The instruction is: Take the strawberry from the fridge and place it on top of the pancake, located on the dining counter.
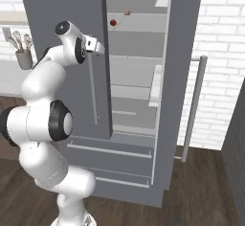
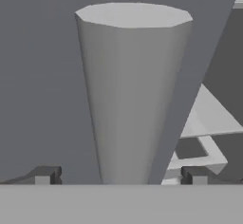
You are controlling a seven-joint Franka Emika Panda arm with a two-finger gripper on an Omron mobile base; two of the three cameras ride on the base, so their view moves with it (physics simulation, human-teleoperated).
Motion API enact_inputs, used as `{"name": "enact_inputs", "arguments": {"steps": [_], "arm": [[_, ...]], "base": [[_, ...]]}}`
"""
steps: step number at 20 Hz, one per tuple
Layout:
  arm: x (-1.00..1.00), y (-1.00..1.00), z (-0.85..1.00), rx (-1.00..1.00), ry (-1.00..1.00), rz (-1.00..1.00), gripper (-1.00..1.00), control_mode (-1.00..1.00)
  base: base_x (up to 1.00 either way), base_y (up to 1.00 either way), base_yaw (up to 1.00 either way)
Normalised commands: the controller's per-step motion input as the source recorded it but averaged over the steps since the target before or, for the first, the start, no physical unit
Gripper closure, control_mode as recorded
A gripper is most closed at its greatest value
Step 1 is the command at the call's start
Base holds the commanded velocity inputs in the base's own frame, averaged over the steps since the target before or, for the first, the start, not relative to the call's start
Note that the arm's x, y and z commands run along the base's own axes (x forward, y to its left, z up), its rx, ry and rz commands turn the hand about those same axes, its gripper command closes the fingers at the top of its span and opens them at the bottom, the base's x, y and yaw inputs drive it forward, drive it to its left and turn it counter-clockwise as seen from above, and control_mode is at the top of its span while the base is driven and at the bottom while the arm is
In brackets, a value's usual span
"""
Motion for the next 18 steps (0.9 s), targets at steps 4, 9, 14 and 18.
{"name": "enact_inputs", "arguments": {"steps": [4,9,14,18], "arm": [[0.33,0.00,-0.09,0.00,-0.06,0.00,-1.00,-1.00],[0.17,-0.02,-0.13,0.00,-0.17,0.00,-1.00,-1.00],[0.09,0.00,-0.02,0.00,-0.04,0.00,1.00,-1.00],[-0.11,0.03,0.00,0.00,0.00,-0.05,1.00,-1.00]], "base": [[0.00,0.00,0.00],[0.00,0.00,0.00],[0.00,0.00,0.00],[0.00,0.00,0.00]]}}
